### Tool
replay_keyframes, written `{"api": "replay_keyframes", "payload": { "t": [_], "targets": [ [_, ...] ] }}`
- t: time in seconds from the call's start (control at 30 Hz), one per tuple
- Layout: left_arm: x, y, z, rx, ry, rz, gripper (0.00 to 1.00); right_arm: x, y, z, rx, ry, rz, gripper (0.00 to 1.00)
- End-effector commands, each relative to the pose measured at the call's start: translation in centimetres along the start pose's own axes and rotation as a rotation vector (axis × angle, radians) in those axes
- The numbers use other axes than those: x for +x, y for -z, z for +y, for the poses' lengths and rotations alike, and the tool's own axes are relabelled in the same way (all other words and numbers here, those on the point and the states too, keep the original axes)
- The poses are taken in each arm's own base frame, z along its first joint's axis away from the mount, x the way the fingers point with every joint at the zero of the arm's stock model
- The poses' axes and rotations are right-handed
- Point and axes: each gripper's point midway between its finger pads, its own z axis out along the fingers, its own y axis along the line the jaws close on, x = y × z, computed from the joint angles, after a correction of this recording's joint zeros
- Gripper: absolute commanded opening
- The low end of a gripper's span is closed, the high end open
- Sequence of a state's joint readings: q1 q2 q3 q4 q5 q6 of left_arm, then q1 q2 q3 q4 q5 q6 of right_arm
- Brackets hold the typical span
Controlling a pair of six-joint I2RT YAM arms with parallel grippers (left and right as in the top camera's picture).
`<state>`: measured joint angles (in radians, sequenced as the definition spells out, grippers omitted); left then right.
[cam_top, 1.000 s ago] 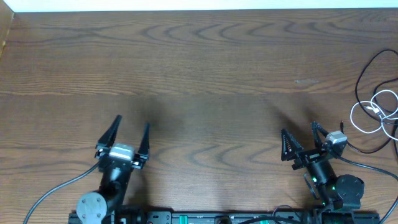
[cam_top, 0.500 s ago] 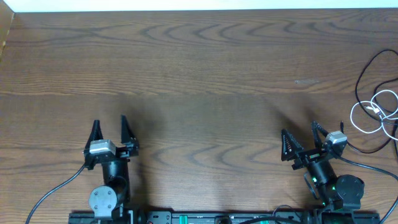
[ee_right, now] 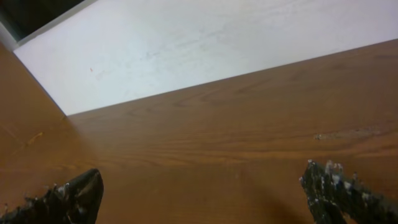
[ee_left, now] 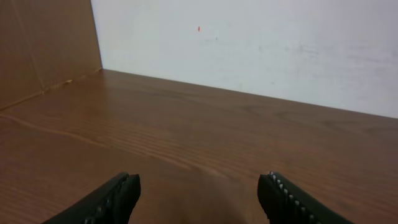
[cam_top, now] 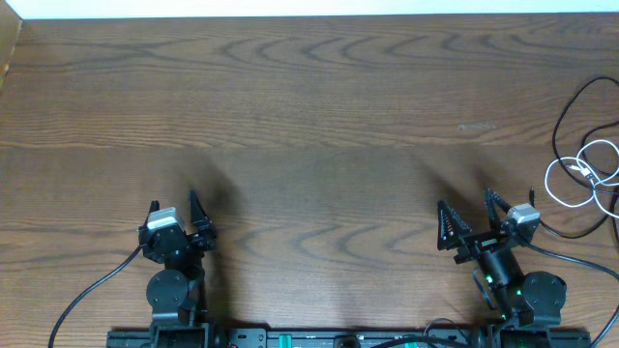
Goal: Untangle cables
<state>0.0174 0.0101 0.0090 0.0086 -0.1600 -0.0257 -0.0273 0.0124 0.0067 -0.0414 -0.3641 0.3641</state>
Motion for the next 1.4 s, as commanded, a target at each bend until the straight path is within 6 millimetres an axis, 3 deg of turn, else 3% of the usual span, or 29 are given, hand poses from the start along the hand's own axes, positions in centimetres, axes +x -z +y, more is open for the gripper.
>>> {"api": "replay_keyframes", "payload": {
  "t": [0.0,1.37],
  "targets": [
    [1.57,0.06,0.37,-0.018,-0.040,0.058,0.66,0.09,0.01,0.20,-0.009,-0.009,0.002,0.99],
    [1.72,0.05,0.25,-0.010,-0.088,0.064,0.66,0.09,0.01,0.20,-0.009,-0.009,0.002,0.99]
  ]
}}
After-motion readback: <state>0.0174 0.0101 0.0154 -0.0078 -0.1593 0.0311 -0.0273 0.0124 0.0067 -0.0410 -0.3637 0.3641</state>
